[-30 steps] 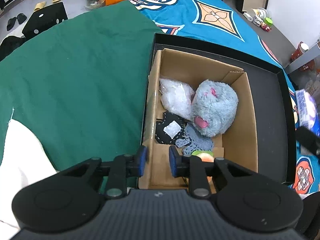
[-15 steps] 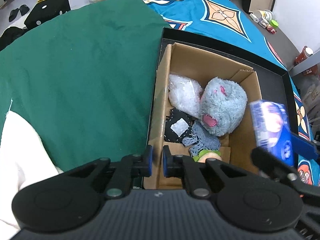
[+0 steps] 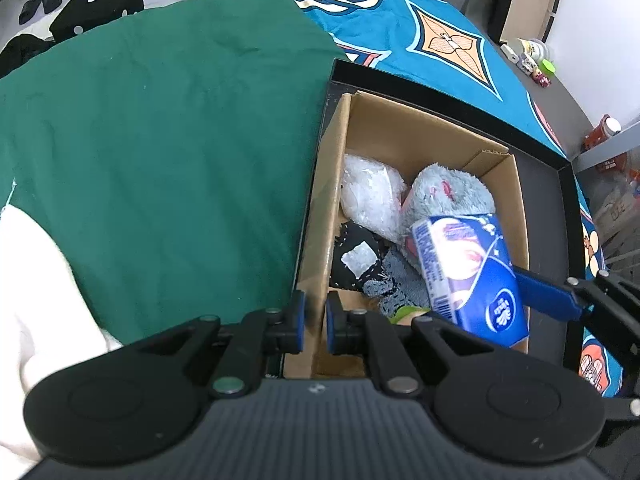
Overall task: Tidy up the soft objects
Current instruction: 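Lower the blue tissue pack into the box and open the right gripper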
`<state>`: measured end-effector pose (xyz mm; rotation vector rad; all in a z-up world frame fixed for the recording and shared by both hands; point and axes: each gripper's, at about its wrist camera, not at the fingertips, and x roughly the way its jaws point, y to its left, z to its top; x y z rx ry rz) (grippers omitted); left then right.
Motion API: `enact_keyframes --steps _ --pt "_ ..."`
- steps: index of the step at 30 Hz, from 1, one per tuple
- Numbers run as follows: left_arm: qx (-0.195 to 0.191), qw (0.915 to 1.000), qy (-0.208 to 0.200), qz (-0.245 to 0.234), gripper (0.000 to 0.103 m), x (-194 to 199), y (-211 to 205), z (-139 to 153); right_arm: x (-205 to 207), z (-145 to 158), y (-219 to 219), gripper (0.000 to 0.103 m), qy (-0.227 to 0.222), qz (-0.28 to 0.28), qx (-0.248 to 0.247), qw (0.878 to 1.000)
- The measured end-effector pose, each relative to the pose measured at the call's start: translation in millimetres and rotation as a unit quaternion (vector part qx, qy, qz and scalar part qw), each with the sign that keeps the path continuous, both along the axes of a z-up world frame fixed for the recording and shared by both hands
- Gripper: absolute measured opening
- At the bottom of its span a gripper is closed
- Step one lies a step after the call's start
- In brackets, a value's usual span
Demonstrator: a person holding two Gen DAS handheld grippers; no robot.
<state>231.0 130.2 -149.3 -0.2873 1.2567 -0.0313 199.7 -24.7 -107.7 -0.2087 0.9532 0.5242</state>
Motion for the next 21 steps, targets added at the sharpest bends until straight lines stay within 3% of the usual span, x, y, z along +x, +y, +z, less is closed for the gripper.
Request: enact_keyframes --steps 9,21 --pt "0.001 1.0 -0.001 0.001 0.01 -0.3 -0.8 1.0 -3.3 2.2 -5.6 0.07 0.007 0.009 0.007 1.0" --pt "0.008 0.9998 0.015 0.011 0.017 0.2 -7.6 6.2 -12.9 13.8 -26.2 0.096 -0.044 -0.012 -0.046 0.998"
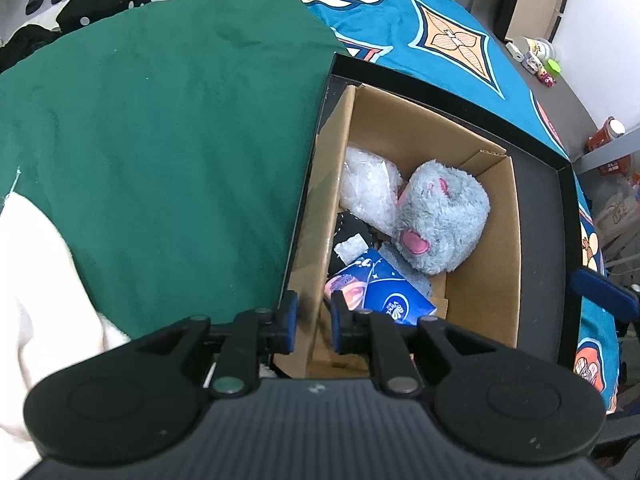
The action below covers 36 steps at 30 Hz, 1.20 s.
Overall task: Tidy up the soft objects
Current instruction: 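Lower the blue tissue pack into the box and open the right gripper, then move the right tool to the white wrapped tissue bundle on the tray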
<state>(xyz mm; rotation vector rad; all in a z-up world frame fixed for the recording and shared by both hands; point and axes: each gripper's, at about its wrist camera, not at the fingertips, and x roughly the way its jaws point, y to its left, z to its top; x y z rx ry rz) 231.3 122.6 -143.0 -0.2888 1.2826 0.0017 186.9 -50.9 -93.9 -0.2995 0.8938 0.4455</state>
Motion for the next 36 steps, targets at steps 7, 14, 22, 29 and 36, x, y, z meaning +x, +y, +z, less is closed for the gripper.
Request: enact_keyframes --steps 7,14,22,29,36 --pt "0.056 0.9983 -0.014 0.005 0.036 -1.0 -12.0 8.5 0.6 3.7 -26.3 0.096 -0.012 -0.018 0.007 1.0" --pt "0.105 0.9943 -0.021 0.0 0.042 -0.8 -24.5 14.9 4.9 1.4 -49.5 0.099 -0.02 -0.017 0.025 0.999" --pt "0.146 0.9889 -0.026 0.003 0.05 7.0 -39.8 17.7 22.2 -3.9 -80.8 0.103 -0.019 -0.031 0.07 0.997" --pt "0.2 0.9794 -0.024 -0.011 0.051 15.0 -58.7 14.6 41.9 -11.3 -107.5 0.103 -0.014 -0.046 0.1 0.994" --pt "0.233 0.9723 -0.022 -0.006 0.053 21.8 -67.6 12.5 61.1 -21.6 -124.3 0.103 -0.002 -0.034 0.112 0.993"
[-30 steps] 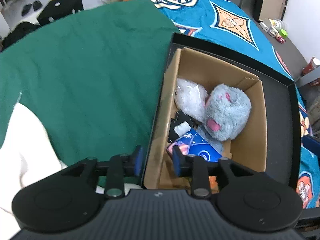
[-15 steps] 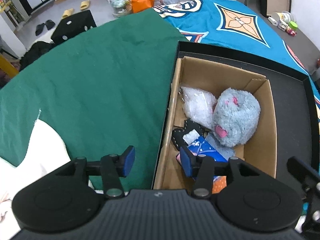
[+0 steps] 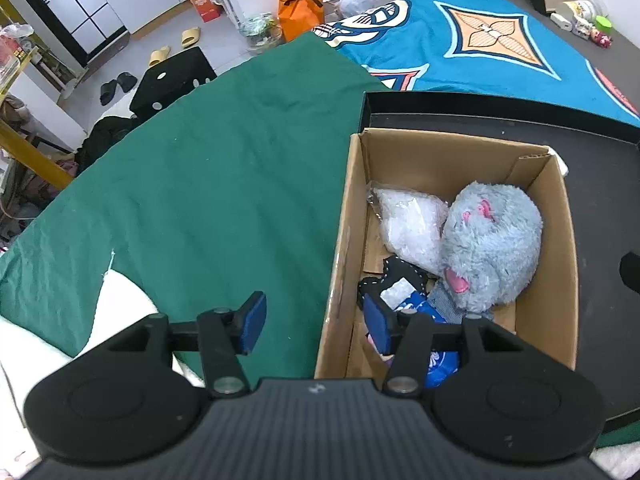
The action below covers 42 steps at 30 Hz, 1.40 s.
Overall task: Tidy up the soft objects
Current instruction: 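Move the right tool to the white wrapped tissue bundle on the tray, then close the right gripper on the white tissue bundle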
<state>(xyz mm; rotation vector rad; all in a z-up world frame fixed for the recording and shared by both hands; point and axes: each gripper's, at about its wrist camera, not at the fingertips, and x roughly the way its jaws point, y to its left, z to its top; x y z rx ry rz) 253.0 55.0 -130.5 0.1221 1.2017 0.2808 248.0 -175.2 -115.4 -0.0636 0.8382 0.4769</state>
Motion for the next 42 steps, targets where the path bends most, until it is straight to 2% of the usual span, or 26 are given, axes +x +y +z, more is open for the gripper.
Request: enact_keyframes --steps 8,15,19,27,32,37,40,42 --pt "0.041 0.999 0.014 -0.008 0.053 7.5 -12.5 -7.0 19.7 -14.6 -14.5 0.102 -0.002 0.003 0.017 1.0" --pt "0.073 0.9968 0.03 -0.009 0.053 12.2 -19.0 -14.9 44.4 -34.8 -30.3 0.09 0.0 -0.013 0.029 0.999" --pt "0.089 0.9952 0.04 -0.007 0.053 15.6 -22.6 -18.2 58.4 -47.8 -32.8 0.087 0.001 -0.019 0.029 0.999" --pt "0.108 0.9921 0.063 -0.015 0.053 22.7 -30.2 -27.8 81.2 -62.8 -24.9 0.082 -0.014 0.012 0.018 1.0" --pt "0.113 0.9909 0.073 -0.012 0.053 26.4 -31.2 -31.5 100.5 -71.9 -26.1 0.078 -0.003 0.013 0.034 0.999" --pt "0.113 0.9904 0.079 -0.009 0.053 29.5 -30.3 -34.5 117.3 -84.8 -22.7 0.068 0.019 0.018 0.044 0.999" --pt "0.113 0.9904 0.079 -0.011 0.053 30.3 -30.8 -34.5 122.5 -92.9 -20.4 0.068 0.026 0.019 0.038 0.999" --pt "0.112 0.9903 0.08 -0.011 0.053 31.2 -31.3 -35.2 123.7 -98.1 -19.3 0.063 0.032 0.022 0.032 0.999"
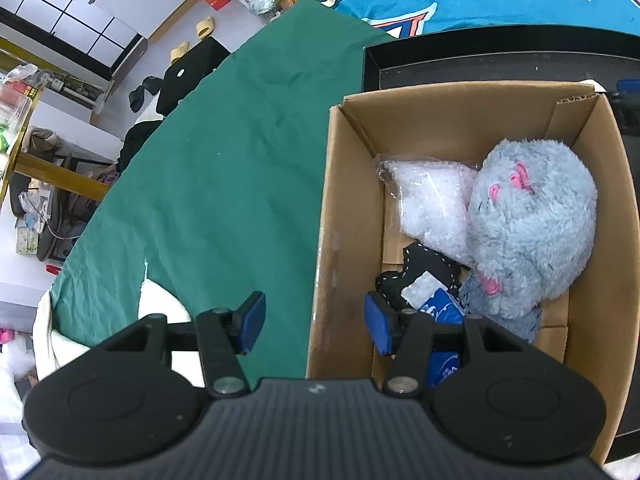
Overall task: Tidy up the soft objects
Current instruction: 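Close the right gripper on the white tissue bundle, then lift the white tissue bundle and carry it over the box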
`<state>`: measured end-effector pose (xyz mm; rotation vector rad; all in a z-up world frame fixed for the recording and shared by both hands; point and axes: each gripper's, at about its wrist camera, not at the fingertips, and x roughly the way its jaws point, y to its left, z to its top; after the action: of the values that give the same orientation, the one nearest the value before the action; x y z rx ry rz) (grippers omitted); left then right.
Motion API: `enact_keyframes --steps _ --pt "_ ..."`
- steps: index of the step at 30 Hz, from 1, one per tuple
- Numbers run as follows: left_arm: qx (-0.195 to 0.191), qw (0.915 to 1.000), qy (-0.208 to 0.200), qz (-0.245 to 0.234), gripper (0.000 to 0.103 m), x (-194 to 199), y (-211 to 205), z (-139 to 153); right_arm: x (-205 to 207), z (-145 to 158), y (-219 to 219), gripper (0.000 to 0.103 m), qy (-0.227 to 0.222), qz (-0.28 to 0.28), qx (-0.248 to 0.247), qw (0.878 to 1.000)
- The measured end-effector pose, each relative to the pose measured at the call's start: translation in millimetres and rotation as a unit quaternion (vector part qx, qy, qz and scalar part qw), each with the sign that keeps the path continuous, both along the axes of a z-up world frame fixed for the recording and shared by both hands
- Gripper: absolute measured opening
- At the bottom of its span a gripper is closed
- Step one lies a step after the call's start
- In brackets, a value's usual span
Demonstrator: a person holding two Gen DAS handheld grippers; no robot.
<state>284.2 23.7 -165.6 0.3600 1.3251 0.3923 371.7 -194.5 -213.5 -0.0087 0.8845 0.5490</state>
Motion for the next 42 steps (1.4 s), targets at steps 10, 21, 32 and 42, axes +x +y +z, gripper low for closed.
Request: enact_keyframes --steps 10,21,32,42 --pt "-0.008 1.0 -0.004 0.0 0.053 -2.5 1.1 1.6 -11.8 3.1 -8.1 0.036 0.023 0.013 0.013 1.0" --pt "-0.026 0.9995 -0.017 0.0 0.053 -10.1 4.9 9.2 -44.0 9.4 -42.7 0.035 0.034 -0.031 0.015 0.999" --pt "-0.037 0.999 -0.023 -0.006 0.053 -15.1 6.2 15.7 -67.5 9.7 -58.7 0.035 0.051 -0.057 0.01 0.997" --pt "-0.04 0.999 -0.021 -0.006 0.053 -14.3 7.1 14.7 -64.7 -1.0 -54.4 0.049 0.059 -0.076 -0.01 0.995"
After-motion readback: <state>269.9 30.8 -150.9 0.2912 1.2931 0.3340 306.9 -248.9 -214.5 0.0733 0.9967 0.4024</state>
